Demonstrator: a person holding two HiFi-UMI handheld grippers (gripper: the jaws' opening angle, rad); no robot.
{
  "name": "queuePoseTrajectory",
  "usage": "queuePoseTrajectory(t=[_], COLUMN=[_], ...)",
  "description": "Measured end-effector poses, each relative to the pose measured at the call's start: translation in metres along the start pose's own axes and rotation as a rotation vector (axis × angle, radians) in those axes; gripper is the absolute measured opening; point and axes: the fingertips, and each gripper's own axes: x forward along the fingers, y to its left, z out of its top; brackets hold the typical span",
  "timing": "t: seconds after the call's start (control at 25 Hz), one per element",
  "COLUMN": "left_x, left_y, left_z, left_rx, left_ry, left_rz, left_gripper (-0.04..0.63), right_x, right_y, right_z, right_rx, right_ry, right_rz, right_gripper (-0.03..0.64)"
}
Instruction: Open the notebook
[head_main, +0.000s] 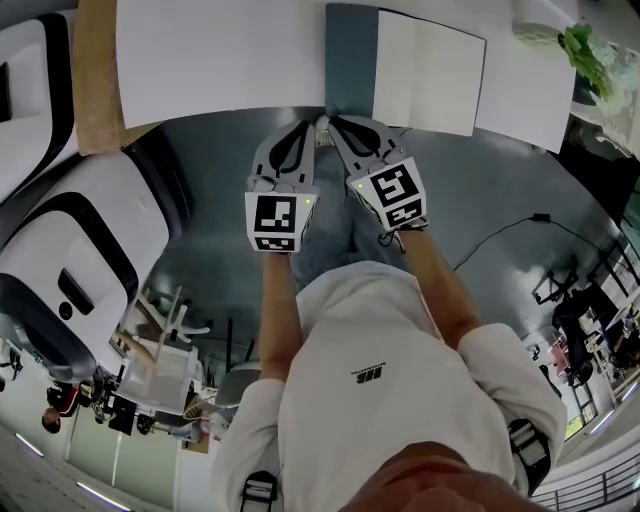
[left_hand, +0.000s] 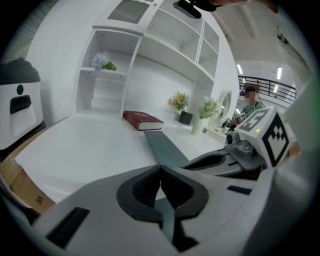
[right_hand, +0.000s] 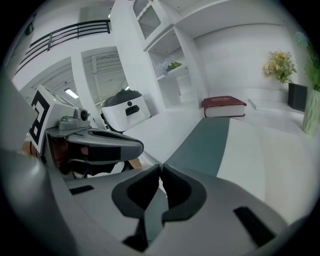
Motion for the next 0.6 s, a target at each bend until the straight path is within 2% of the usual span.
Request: queuePoseTrajectory(t=[0.6], left_x=[-0.0048], left_y=[0.0027], left_z=[0.0016], left_rx=[0.002], left_ry=[-0.008], left_rz=[-0.003], left_gripper=[0.0], right_x=[0.0006], right_y=[0.0053], right_z=[0.0044], right_rx=[0.002], right_ry=[-0.014], right_rz=[-0.001], right_gripper=[0.041])
